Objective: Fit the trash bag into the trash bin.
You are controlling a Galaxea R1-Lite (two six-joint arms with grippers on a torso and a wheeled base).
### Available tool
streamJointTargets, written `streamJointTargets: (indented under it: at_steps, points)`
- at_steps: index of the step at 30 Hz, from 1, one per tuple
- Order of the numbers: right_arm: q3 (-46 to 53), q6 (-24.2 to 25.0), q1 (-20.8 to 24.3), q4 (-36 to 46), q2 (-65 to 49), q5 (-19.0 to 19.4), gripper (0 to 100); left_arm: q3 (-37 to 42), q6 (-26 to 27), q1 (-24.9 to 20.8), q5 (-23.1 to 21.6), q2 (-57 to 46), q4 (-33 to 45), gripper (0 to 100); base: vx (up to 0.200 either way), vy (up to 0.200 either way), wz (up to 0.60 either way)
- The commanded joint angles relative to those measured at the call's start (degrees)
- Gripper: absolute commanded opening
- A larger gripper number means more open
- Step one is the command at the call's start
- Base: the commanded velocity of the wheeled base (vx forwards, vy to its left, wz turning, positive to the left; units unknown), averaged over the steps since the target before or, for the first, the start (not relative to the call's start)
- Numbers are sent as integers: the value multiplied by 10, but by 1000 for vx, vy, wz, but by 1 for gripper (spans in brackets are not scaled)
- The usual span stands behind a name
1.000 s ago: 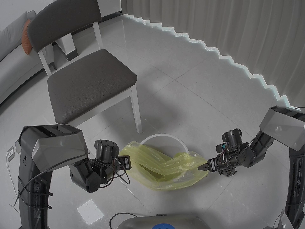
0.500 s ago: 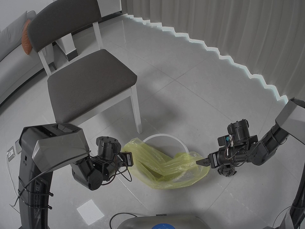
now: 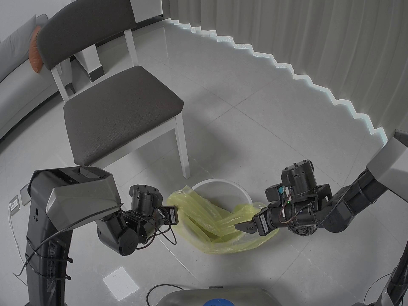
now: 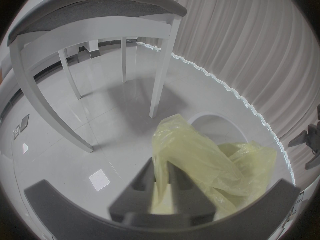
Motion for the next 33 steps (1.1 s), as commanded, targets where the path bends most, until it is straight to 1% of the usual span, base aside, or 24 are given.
streamJointTargets:
  at_steps: [1, 3, 5, 7, 9, 16, 19, 27, 32, 33]
  points:
    - [-25, -1, 17, 5, 15, -7, 100, 4, -1, 2, 2, -1, -2, 100, 0, 0, 0]
    - [-35, -6, 19, 5, 24, -9, 100, 13, -1, 4, 3, -5, -5, 100, 0, 0, 0]
    - [-42, -22, 20, 5, 33, -14, 100, 25, -1, 4, 3, -12, -6, 100, 0, 0, 0]
    - [-46, -53, 20, 4, 38, -36, 100, 38, 0, 4, 4, -18, -7, 100, 0, 0, 0]
    - [-53, -67, 24, 5, 40, -46, 100, 49, 0, 4, 4, -23, -9, 100, 0, 0, 0]
    - [-82, -67, 39, 36, 50, -51, 100, 54, 8, 14, 5, -19, -11, 100, 0, 0, 0]
    - [-86, -68, 42, 43, 52, -53, 100, 53, 21, 30, 5, -8, -12, 100, 0, 0, 0]
    - [-119, -71, 47, 46, 90, -55, 100, 52, 22, 58, 4, 8, -12, 100, 0, 0, 0]
    - [-132, -75, 57, 46, 110, -64, 100, 63, 21, 59, -1, 2, -27, 100, 0, 0, 0]
    - [-140, -78, 58, 47, 119, -67, 100, 72, 21, 59, -3, -8, -41, 100, 0, 0, 0]
